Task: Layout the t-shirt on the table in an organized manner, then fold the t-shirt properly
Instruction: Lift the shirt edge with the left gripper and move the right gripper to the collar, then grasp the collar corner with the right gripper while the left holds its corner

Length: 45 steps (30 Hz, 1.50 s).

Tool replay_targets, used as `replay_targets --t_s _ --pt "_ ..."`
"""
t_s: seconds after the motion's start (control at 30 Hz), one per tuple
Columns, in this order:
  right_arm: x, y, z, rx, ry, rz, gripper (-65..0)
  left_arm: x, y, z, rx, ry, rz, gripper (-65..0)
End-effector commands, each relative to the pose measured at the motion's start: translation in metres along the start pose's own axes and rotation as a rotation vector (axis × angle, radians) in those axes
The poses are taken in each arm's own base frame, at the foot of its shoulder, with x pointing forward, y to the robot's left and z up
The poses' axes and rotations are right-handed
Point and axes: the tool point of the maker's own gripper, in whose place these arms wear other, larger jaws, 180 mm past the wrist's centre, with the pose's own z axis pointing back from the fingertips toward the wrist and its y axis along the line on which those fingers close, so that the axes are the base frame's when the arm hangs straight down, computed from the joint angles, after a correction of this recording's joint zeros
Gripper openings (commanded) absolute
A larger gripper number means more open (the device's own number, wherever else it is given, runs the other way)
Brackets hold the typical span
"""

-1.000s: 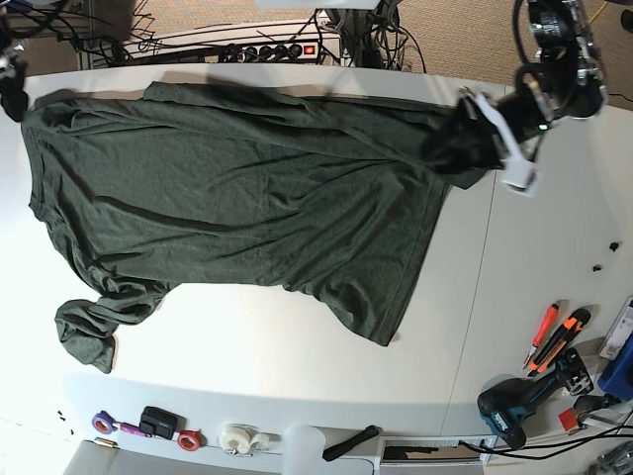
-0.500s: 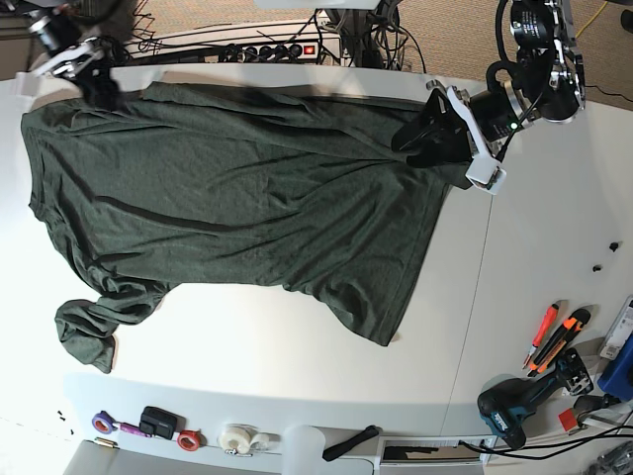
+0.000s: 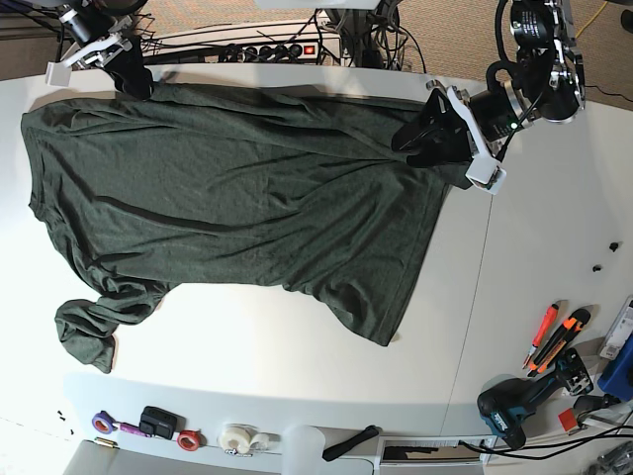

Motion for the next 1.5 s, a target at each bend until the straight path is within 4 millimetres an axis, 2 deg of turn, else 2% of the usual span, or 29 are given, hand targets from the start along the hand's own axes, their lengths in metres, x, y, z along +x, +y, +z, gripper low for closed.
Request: replay_targets --t_s 0.0,0.27,0.67,0.8,0.83,0.93,0.97,1.17,1.47 --pt "0.007 0.001 0.004 -0.003 -0.019 0.026 -40.3 0.013 -0.004 0.002 -0.018 -0.044 -0.021 -40.3" --pt "-0.015 -0.024 0.005 -0.139 0.104 0.057 -40.3 0.013 -0.004 0.002 -0.018 -0.045 -0.022 -40.2" --pt "-0.038 -0.019 -0.030 -0.150 0.213 0.147 -40.3 0.016 -0.003 0.002 -0.018 -0.045 -0.032 -40.2" --pt "-0.031 -0.017 -0.034 -0.143 0.179 0.152 -40.9 0.016 -0.003 0.002 -0.017 -0.045 -0.031 -40.3" --pt "-0.030 -0.017 -0.034 -0.142 0.173 0.153 -44.0 0.016 -0.003 0.002 -0.017 -0.044 -0.032 -40.3" --pt "-0.030 -0.016 -0.034 -0.136 0.168 0.150 -62.4 0.016 -0.003 0.002 -0.017 -0.045 -0.031 -40.3" --pt "-0.028 -0.014 -0.035 -0.126 0.159 0.145 -65.0 0.016 -0.003 0.002 -0.017 -0.044 -0.032 -40.3" --pt "-0.014 -0.004 -0.041 -0.074 0.109 0.141 -65.0 0.014 -0.002 0.002 -0.008 -0.035 -0.037 -40.3" --pt "0.018 0.008 -0.064 -0.041 0.032 0.187 -65.0 0.013 0.000 0.002 0.000 -0.030 -0.041 -40.3"
